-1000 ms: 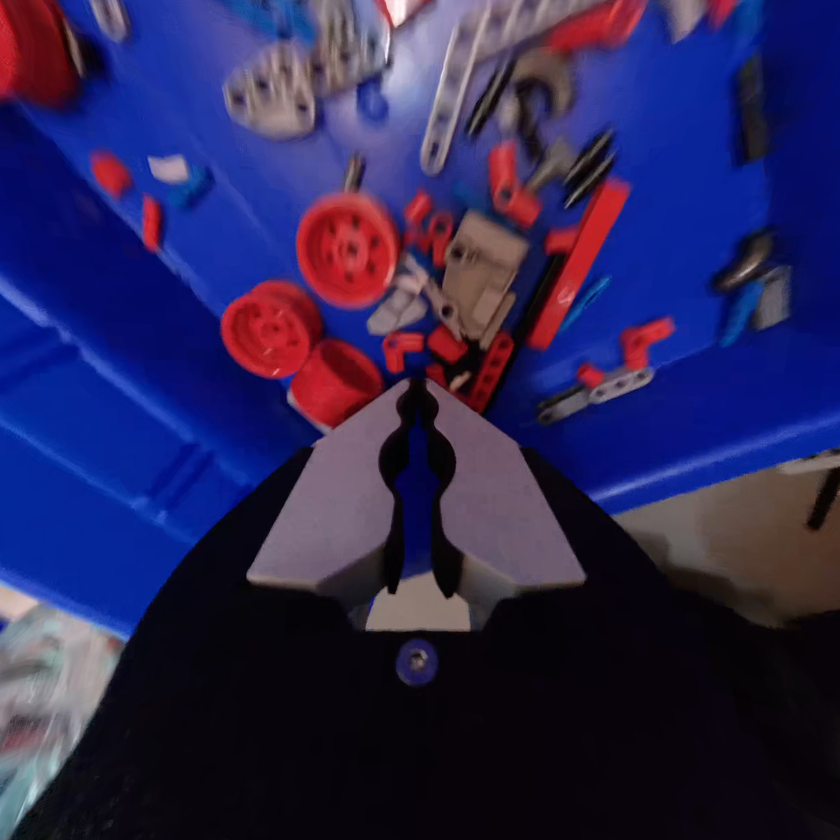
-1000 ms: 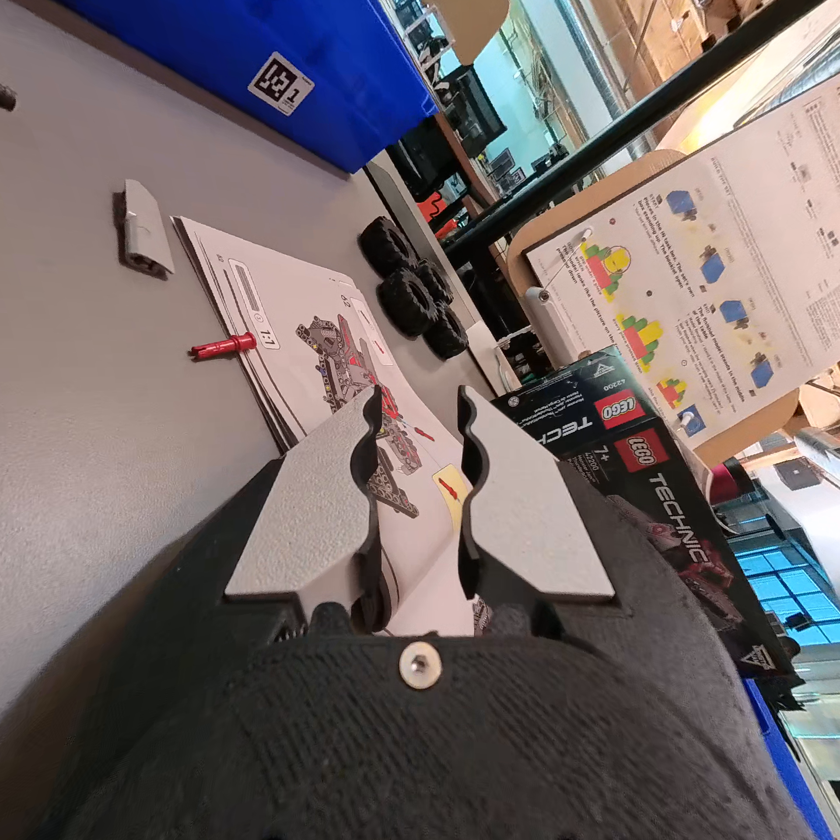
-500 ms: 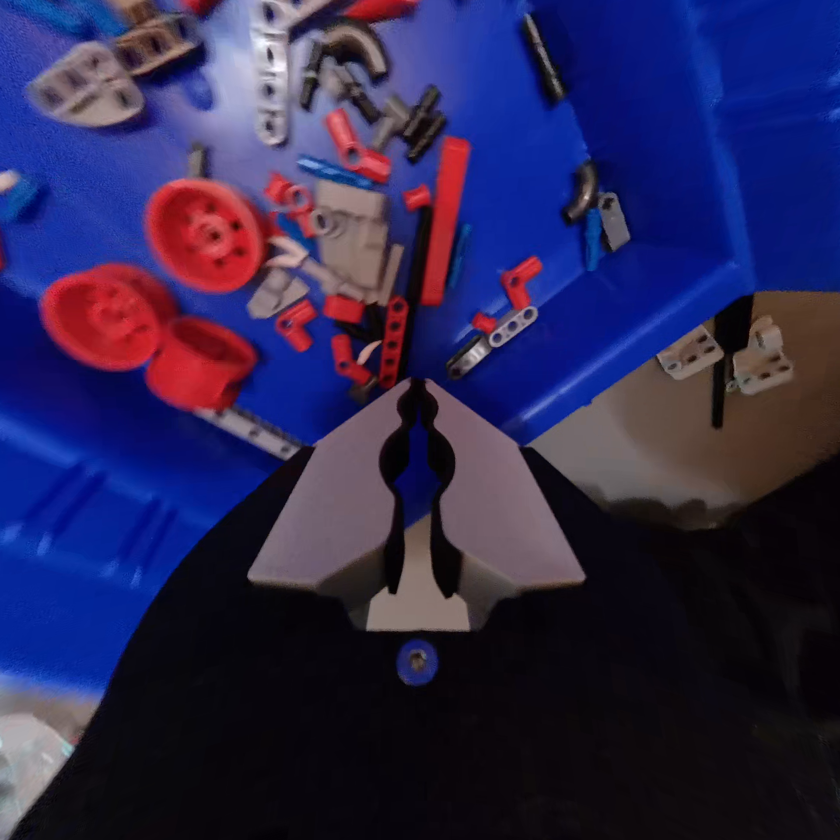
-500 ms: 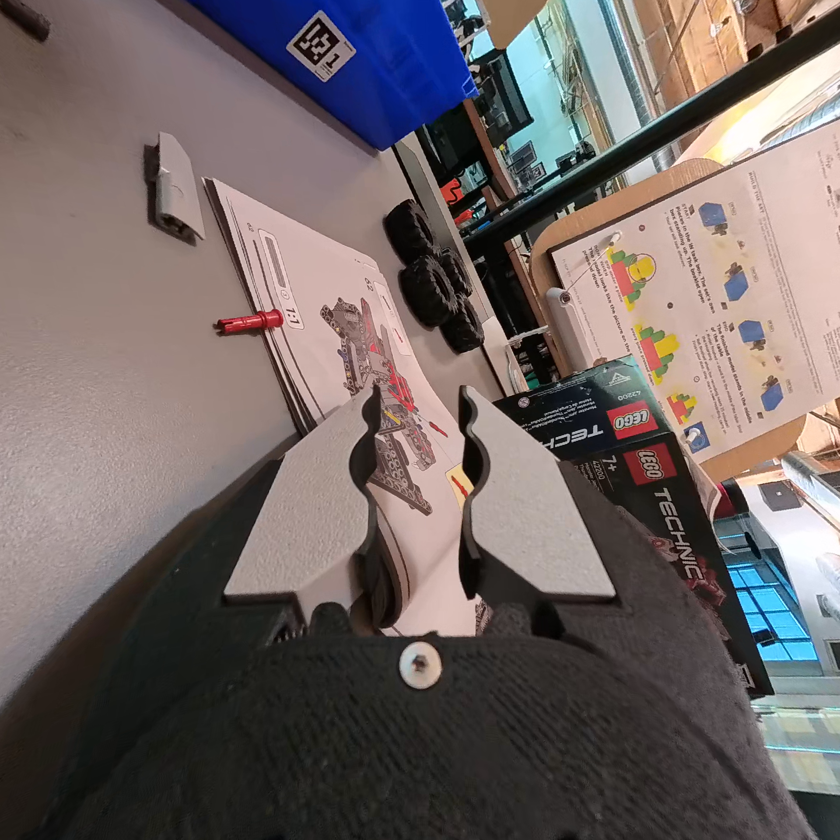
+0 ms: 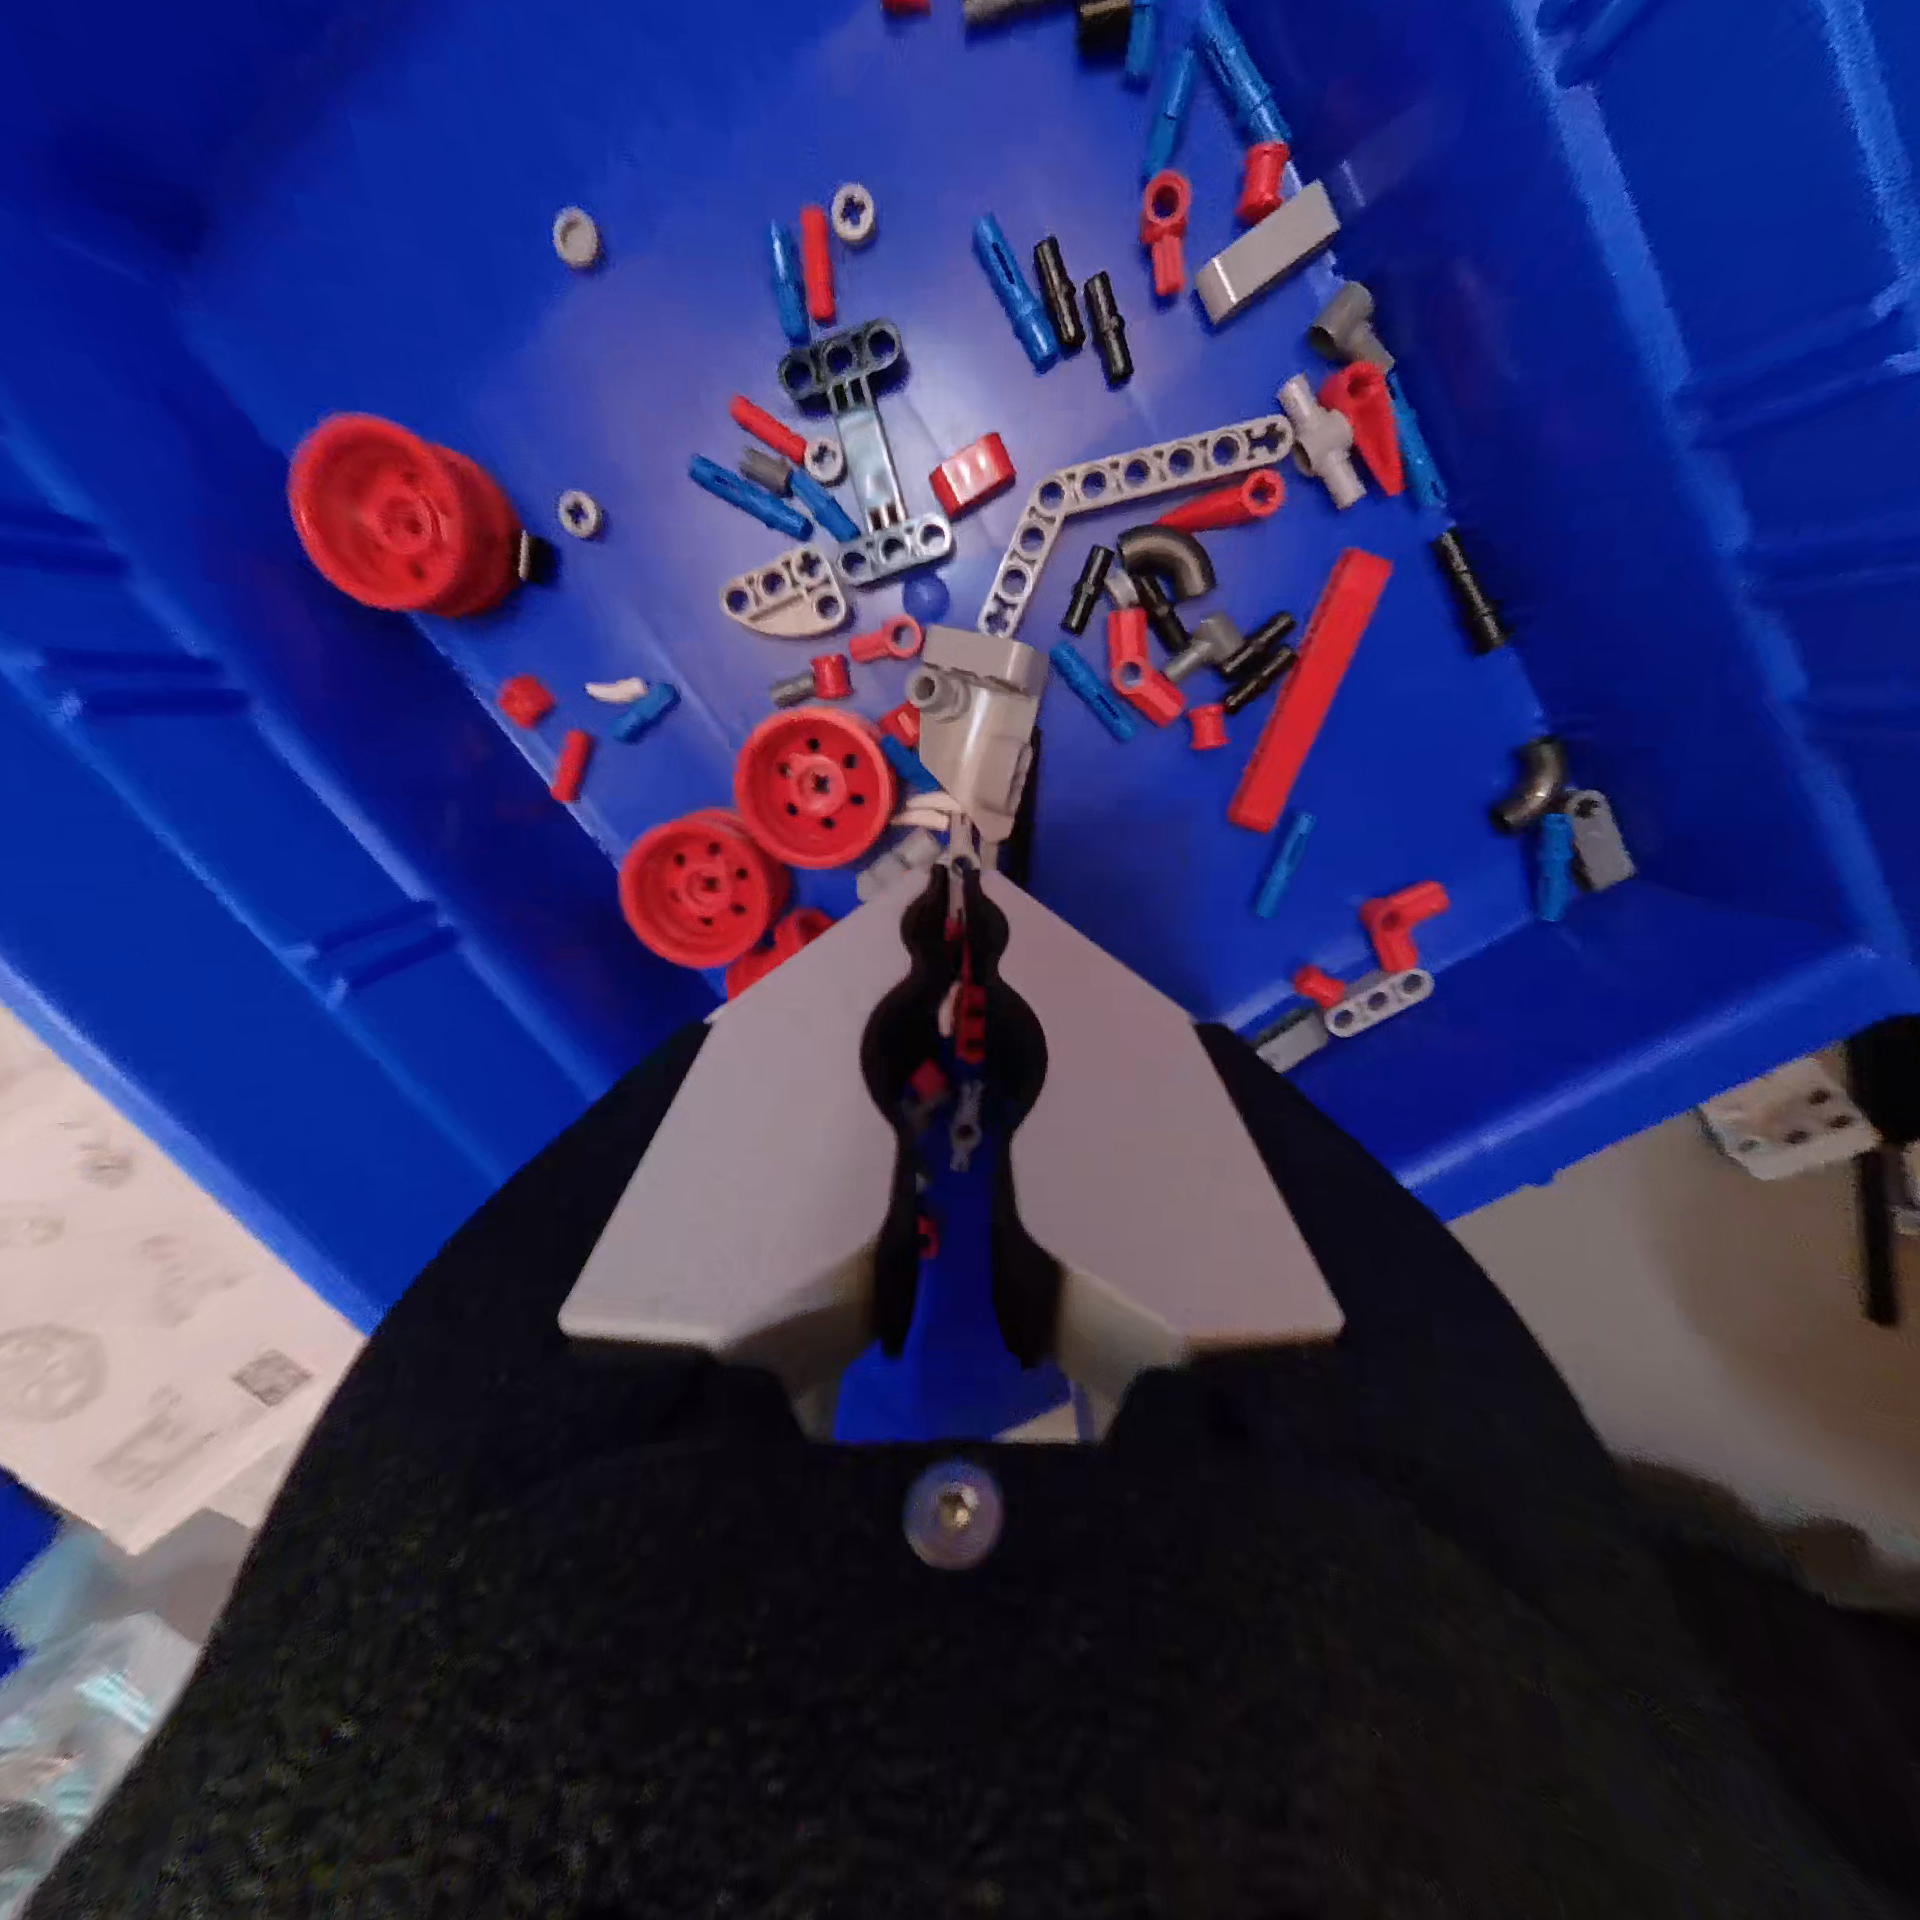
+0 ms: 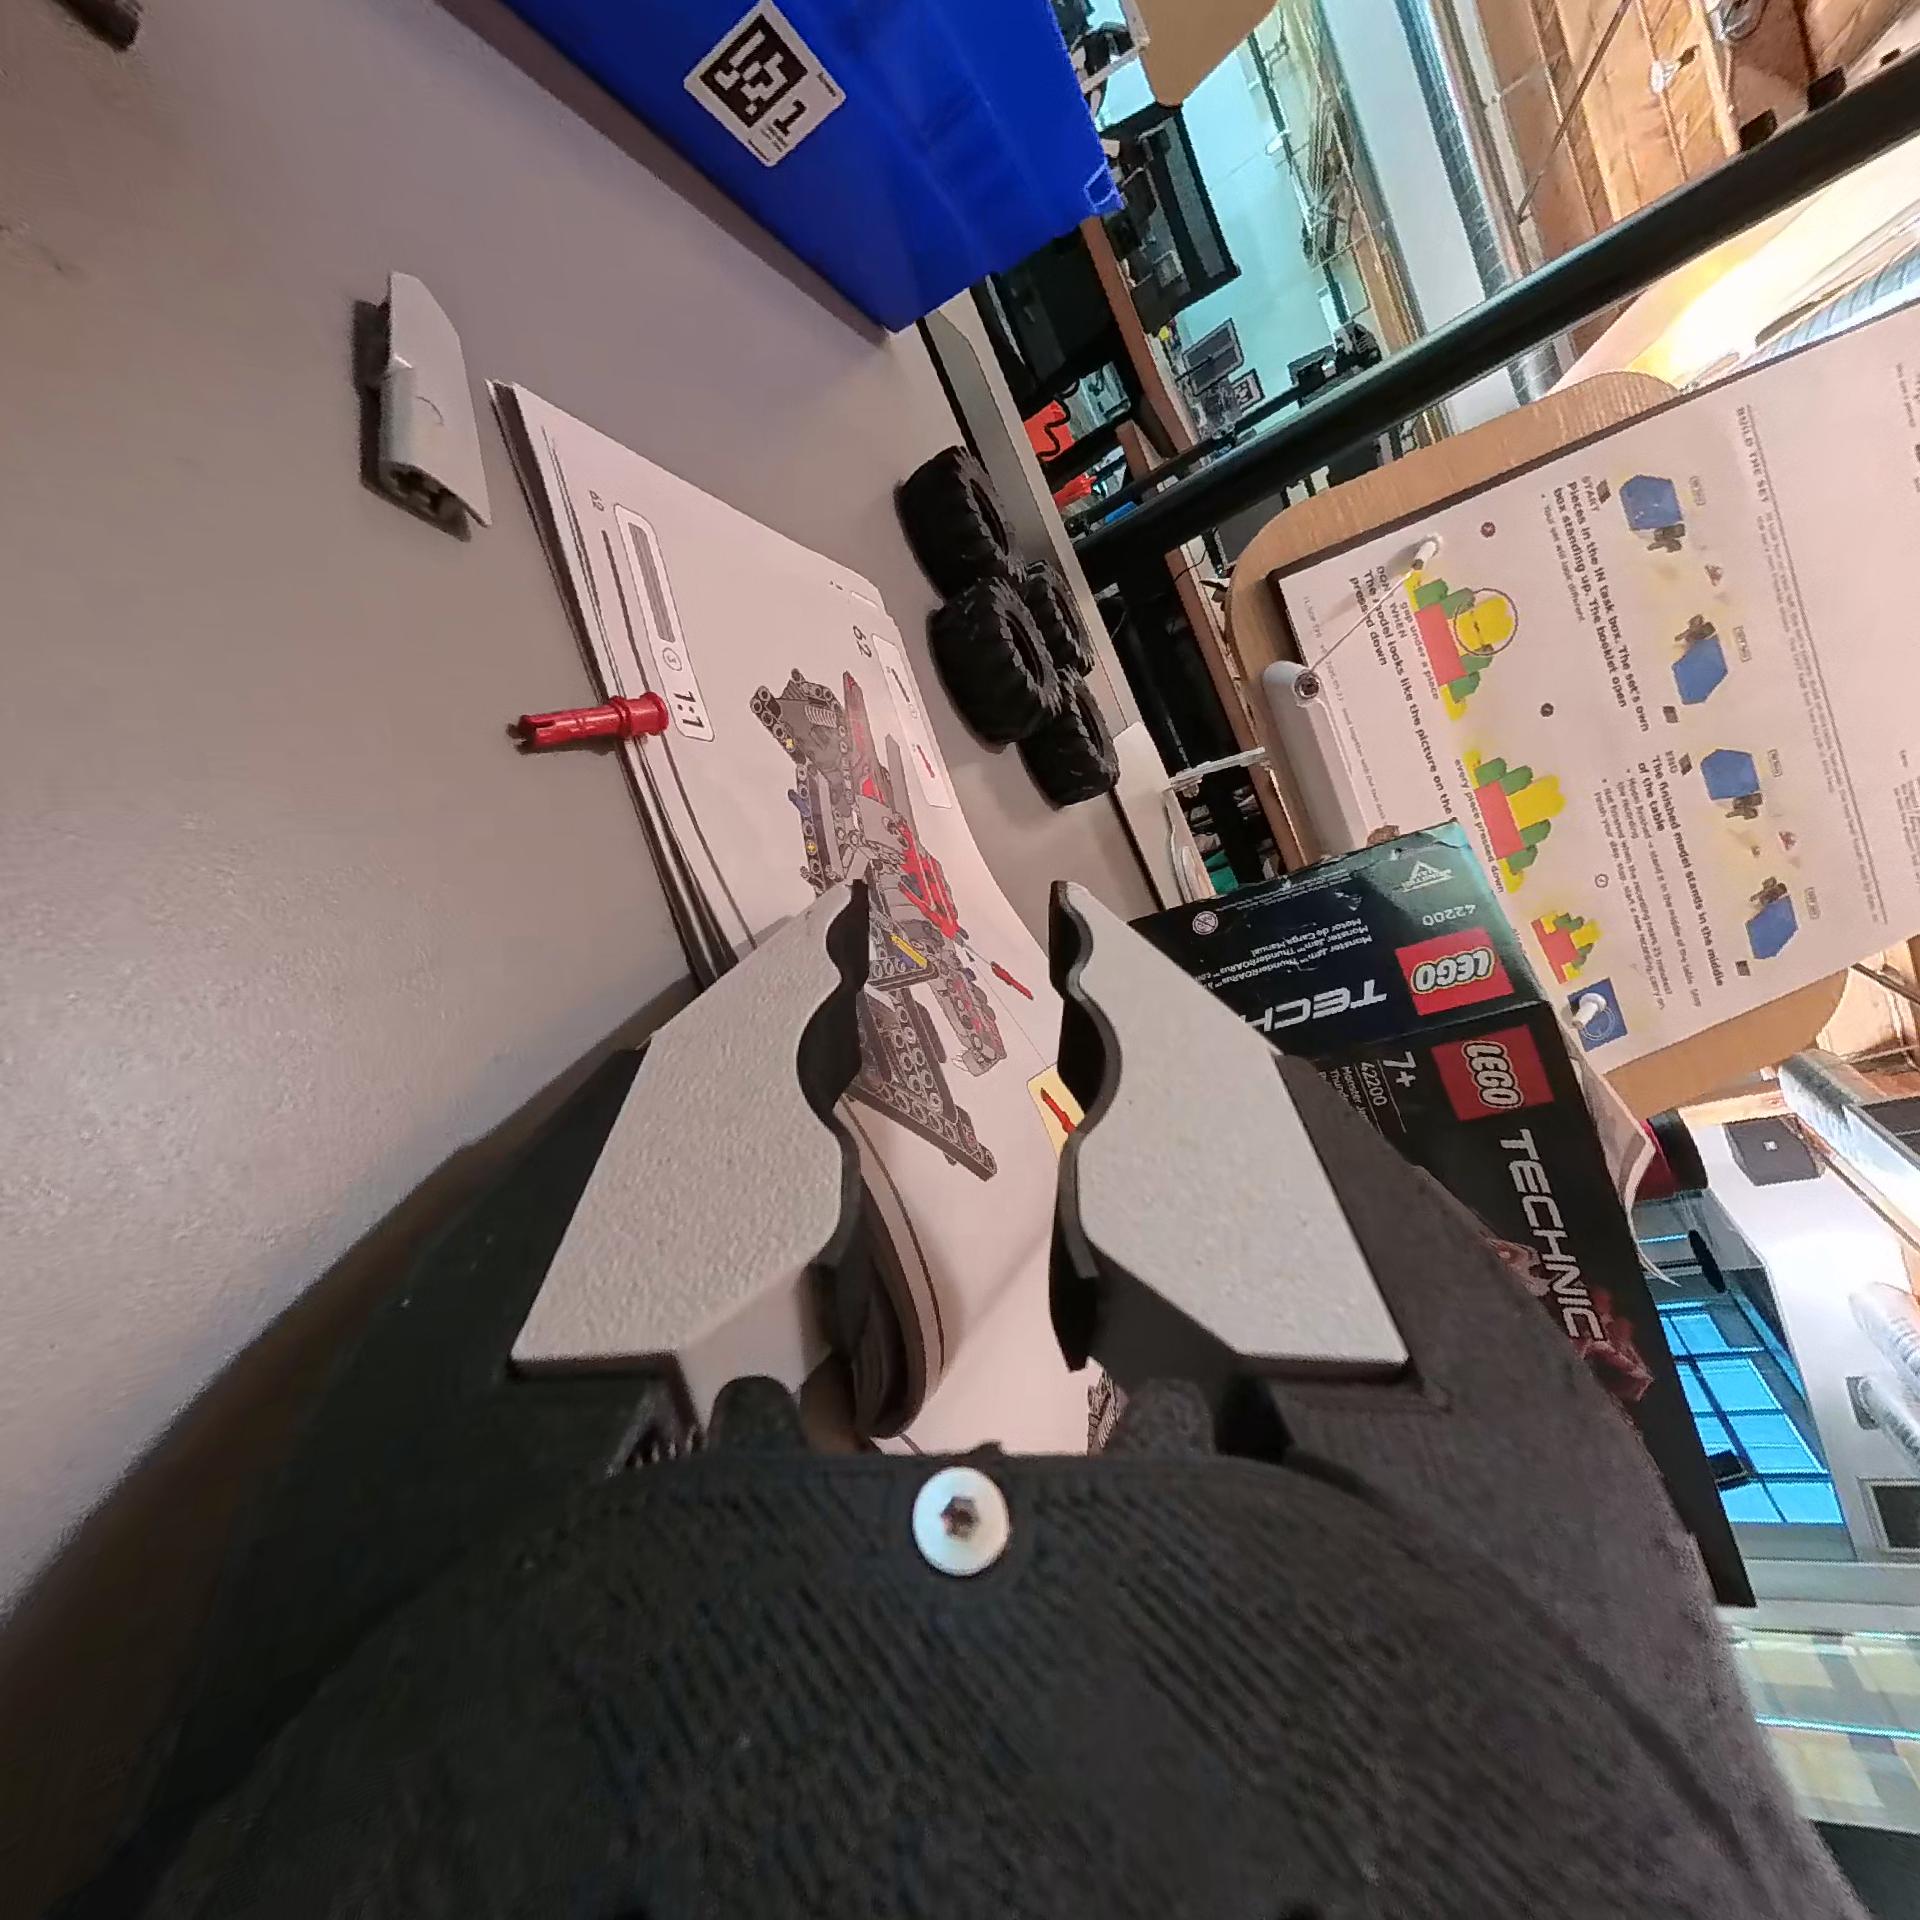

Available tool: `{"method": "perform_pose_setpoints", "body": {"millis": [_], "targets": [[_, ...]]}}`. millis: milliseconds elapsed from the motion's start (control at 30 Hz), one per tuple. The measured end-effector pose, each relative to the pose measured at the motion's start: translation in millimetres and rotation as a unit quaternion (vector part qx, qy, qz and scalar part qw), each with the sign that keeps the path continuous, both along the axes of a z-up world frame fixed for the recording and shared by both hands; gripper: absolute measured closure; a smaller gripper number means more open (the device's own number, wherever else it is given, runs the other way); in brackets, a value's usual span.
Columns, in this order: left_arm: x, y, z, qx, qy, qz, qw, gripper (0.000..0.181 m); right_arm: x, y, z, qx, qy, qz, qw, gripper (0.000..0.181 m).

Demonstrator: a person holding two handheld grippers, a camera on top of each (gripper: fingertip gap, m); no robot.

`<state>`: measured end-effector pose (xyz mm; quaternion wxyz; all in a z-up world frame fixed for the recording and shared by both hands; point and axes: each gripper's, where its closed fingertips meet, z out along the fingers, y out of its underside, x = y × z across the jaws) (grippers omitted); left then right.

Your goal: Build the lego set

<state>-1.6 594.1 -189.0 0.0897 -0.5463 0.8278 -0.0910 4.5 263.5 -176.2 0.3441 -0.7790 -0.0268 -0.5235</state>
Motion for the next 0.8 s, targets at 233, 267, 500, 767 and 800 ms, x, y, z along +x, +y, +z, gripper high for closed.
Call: {"method": "perform_pose_setpoints", "body": {"millis": [233,267,500,767,800], "targets": [[-5.5,0.3,-24.6,0.031,0.046,-0.063,0.996,0.173,-0.2,0.3,-0.9,-0.004,-0.001,0.001,1.000,0.148],[-4.6,-3.1,-23.8,0.025,0.041,-0.070,0.996,0.175,-0.2,0.4,-1.3,-0.005,-0.001,0.001,1.000,0.148],[-7.7,-8.0,-22.7,0.017,0.038,-0.095,0.995,0.174,0.2,0.6,-3.0,-0.010,0.001,0.001,1.000,0.147],[-8.3,-17.8,-18.9,0.004,0.022,-0.138,0.990,0.177,0.2,0.3,-2.2,-0.008,-0.002,0.001,1.000,0.148],[-6.3,-17.6,-19.7,0.006,0.019,-0.136,0.990,0.178,0.2,0.3,-2.1,-0.008,-0.002,0.001,1.000,0.148]]}}
